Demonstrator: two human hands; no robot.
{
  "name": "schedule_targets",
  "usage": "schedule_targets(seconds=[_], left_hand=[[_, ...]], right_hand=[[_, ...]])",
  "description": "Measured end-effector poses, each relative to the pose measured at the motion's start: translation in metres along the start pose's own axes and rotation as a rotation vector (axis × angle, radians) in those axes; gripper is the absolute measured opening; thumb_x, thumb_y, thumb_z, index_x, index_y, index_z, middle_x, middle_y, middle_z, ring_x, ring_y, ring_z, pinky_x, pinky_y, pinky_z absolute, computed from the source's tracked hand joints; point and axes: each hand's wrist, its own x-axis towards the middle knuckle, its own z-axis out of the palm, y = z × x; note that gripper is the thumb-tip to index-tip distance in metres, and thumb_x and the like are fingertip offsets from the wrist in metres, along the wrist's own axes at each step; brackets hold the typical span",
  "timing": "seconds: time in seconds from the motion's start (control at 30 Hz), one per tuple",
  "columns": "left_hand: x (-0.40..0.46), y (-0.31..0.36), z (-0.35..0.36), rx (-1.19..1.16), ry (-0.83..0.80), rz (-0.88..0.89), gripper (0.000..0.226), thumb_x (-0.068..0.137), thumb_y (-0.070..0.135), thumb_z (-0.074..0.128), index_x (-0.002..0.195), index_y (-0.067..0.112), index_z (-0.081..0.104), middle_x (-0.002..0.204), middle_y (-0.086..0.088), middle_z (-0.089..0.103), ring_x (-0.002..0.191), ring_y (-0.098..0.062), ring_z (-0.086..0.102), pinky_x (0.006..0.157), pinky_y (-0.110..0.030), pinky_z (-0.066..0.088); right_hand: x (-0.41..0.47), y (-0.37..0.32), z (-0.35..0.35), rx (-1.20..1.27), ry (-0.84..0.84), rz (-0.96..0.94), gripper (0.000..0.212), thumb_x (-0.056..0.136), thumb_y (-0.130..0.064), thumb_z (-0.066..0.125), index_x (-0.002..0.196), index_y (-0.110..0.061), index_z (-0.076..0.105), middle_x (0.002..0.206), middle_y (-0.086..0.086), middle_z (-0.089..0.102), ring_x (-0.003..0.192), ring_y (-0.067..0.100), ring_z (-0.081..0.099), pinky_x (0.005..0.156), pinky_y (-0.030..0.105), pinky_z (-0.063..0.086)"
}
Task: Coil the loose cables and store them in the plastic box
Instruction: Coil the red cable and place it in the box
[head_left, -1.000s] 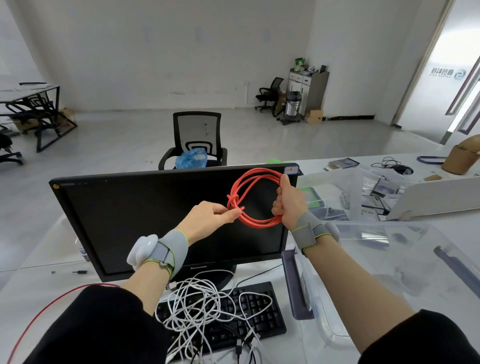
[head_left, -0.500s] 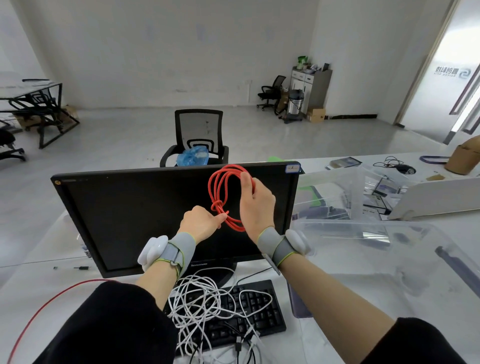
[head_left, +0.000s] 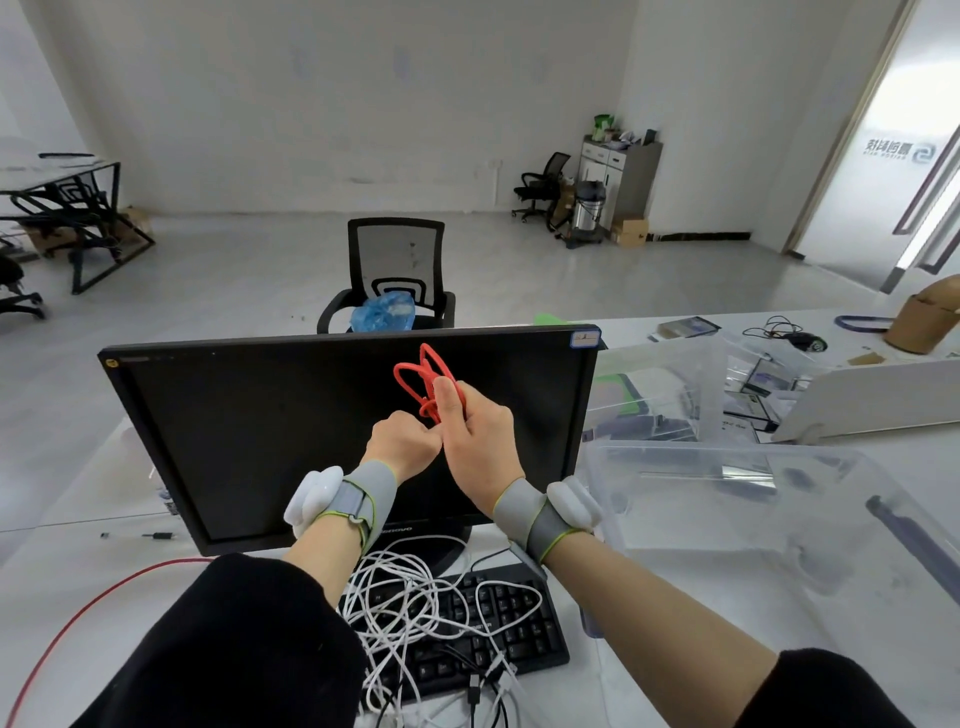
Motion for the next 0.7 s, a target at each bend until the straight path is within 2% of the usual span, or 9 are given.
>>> schedule_targets(seconds=[0.07,0.13,0.2,0.27,0.33,0.4,0.5,0.7], left_hand=[[0.001,-0.002,0.001,-0.028,-0.011,-0.026,0.030,0.092,0.028,0.052,0.074,0.004,0.054,0.070,-0.005,0.051,0.060,-0.016,0.045,0.056,-0.026,0.038],[0.003,-0.009,0.002,-0.035,-0.047,-0.048,0.033,0.091,0.030,0.054,0.067,0.007,0.055,0.063,-0.004,0.049,0.056,-0.016,0.043,0.055,-0.026,0.036],[0.003,-0.018,0.001,-0.003,-0.107,-0.068,0.037,0.092,0.037,0.055,0.066,0.012,0.062,0.059,-0.002,0.049,0.055,-0.015,0.045,0.056,-0.026,0.036],[0.003,-0.024,-0.002,-0.027,-0.154,-0.063,0.036,0.092,0.043,0.054,0.078,0.012,0.069,0.064,0.000,0.050,0.060,-0.013,0.048,0.068,-0.026,0.038],[0.003,-0.024,-0.004,-0.043,-0.201,-0.026,0.036,0.092,0.043,0.053,0.087,0.013,0.070,0.067,0.001,0.052,0.064,-0.012,0.051,0.073,-0.026,0.037],[0.001,-0.021,-0.004,-0.041,-0.259,0.019,0.033,0.093,0.043,0.051,0.091,0.016,0.069,0.072,0.002,0.057,0.069,-0.011,0.054,0.070,-0.024,0.039],[-0.002,-0.018,-0.003,-0.133,-0.317,0.076,0.029,0.095,0.043,0.049,0.094,0.020,0.067,0.082,0.001,0.062,0.078,-0.011,0.058,0.075,-0.025,0.042],[-0.005,-0.017,-0.002,-0.274,-0.469,0.096,0.026,0.096,0.038,0.048,0.103,0.021,0.066,0.098,0.000,0.067,0.092,-0.013,0.059,0.080,-0.028,0.041]], right_hand=[[-0.003,0.003,0.003,-0.018,-0.039,-0.015,0.036,0.099,-0.023,0.043,0.084,0.005,0.061,0.056,0.000,0.047,0.049,0.003,0.047,0.049,0.012,0.037],[0.000,0.005,-0.001,-0.029,-0.041,-0.020,0.034,0.099,-0.023,0.044,0.073,-0.006,0.059,0.055,0.001,0.049,0.047,0.004,0.045,0.048,0.013,0.035],[0.012,0.014,-0.009,-0.036,0.067,0.032,0.040,0.098,-0.028,0.046,0.059,-0.025,0.046,0.050,-0.008,0.040,0.044,0.005,0.037,0.049,0.017,0.032],[0.027,0.026,-0.021,-0.016,0.187,0.175,0.044,0.097,-0.040,0.044,0.055,-0.027,0.041,0.049,-0.010,0.037,0.048,0.011,0.035,0.055,0.032,0.035],[0.036,0.032,-0.032,-0.008,0.232,0.278,0.042,0.096,-0.045,0.042,0.059,-0.025,0.041,0.052,-0.005,0.039,0.050,0.016,0.037,0.059,0.036,0.038],[0.041,0.033,-0.041,0.015,0.241,0.338,0.041,0.096,-0.043,0.042,0.063,-0.020,0.043,0.053,-0.002,0.039,0.046,0.014,0.036,0.051,0.029,0.038],[0.047,0.030,-0.056,0.221,0.260,0.441,0.037,0.098,-0.038,0.044,0.069,-0.014,0.046,0.050,-0.002,0.032,0.039,0.009,0.027,0.036,0.020,0.026],[0.046,0.040,-0.074,0.434,0.239,0.570,0.036,0.097,-0.038,0.047,0.075,-0.010,0.049,0.038,-0.009,0.027,0.033,0.006,0.022,0.034,0.018,0.022]])
